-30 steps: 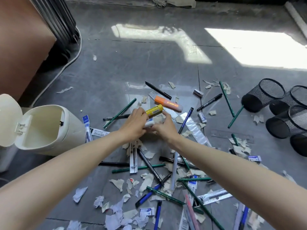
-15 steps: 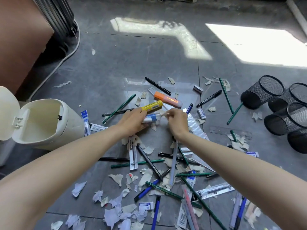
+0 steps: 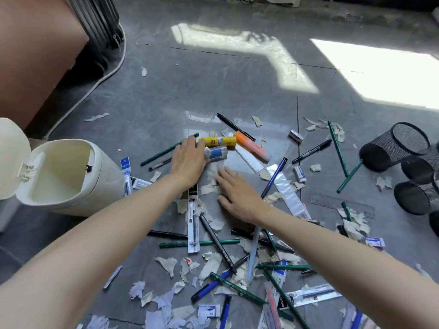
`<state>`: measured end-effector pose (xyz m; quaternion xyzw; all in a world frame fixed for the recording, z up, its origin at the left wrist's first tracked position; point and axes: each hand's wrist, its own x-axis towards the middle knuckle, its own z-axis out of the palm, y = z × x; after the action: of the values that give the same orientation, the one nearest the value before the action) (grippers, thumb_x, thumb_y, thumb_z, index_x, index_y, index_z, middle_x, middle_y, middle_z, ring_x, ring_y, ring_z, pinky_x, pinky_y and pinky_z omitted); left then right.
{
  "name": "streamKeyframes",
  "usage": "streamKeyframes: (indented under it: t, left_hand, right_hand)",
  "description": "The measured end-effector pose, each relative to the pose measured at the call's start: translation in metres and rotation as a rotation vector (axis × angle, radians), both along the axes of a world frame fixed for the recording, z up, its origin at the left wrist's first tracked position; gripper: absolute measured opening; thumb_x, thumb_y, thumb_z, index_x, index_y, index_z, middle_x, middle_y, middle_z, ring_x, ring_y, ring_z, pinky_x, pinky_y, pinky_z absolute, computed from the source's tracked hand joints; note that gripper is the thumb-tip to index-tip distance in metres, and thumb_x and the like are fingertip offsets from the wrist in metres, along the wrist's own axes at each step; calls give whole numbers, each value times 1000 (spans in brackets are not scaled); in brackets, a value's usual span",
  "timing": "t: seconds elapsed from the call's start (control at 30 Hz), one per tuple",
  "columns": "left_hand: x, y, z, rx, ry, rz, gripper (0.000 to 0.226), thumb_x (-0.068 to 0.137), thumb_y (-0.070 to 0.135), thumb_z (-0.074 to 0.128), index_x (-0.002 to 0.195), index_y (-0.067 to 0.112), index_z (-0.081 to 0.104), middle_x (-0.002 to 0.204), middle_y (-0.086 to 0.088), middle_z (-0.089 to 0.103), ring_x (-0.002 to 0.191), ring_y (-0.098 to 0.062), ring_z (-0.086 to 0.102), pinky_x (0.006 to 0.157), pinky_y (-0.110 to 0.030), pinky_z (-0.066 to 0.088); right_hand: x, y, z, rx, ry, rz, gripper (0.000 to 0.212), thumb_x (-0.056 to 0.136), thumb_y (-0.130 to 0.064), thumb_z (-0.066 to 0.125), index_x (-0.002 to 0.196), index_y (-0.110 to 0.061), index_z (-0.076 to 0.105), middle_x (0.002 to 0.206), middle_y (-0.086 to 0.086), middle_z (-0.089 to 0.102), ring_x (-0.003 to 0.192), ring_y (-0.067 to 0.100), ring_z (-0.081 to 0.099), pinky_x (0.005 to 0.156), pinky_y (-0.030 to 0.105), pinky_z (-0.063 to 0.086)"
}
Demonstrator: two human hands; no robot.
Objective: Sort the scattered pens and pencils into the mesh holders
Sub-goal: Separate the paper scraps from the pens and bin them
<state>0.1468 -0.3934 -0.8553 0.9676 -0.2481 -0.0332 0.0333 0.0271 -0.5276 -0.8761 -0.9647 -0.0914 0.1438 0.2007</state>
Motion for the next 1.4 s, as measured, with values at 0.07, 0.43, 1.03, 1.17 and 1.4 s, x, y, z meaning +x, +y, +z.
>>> streamKeyframes:
  t: [0.07,0.43,1.03,1.17,1.4]
  left_hand:
    - [-7,6,-2,-63,3,53,62,88,43,57,136,15,33,124,-11,41,109,-29,41,88,-35,34]
    - [-132,78,-7,-258,165,179,44,88,34,58,123,17,38,114,-6,36,107,-22,35,89,-36,30]
    - [-174,14,26,-328,608,466,47,84,24,63,116,15,29,105,-7,52,90,-29,54,74,-36,44]
    - [-176,-3,15,-224,624,560,47,84,20,63,115,9,29,116,-15,56,103,-35,55,79,-38,44]
    - [-142,9,32,-243,466,482,21,89,16,48,110,12,44,112,-10,57,101,-33,53,74,-35,39]
  right_hand:
    - [-13,5,1,75,-176,113,43,93,-29,39,122,-3,57,137,15,51,128,29,45,109,38,34]
    - [-17,33,-2,68,-76,100,51,92,-46,48,133,-15,47,149,15,32,135,31,30,109,40,22]
    - [-46,-4,19,-52,-72,-186,21,90,-22,46,107,-15,55,105,7,46,93,26,47,71,34,40]
    - [-56,-4,20,-85,-76,-15,31,87,-38,53,106,-14,55,102,7,46,91,25,46,75,38,41]
    - [-56,3,25,-54,11,51,20,92,-25,49,105,-10,51,108,10,48,89,33,54,61,34,32]
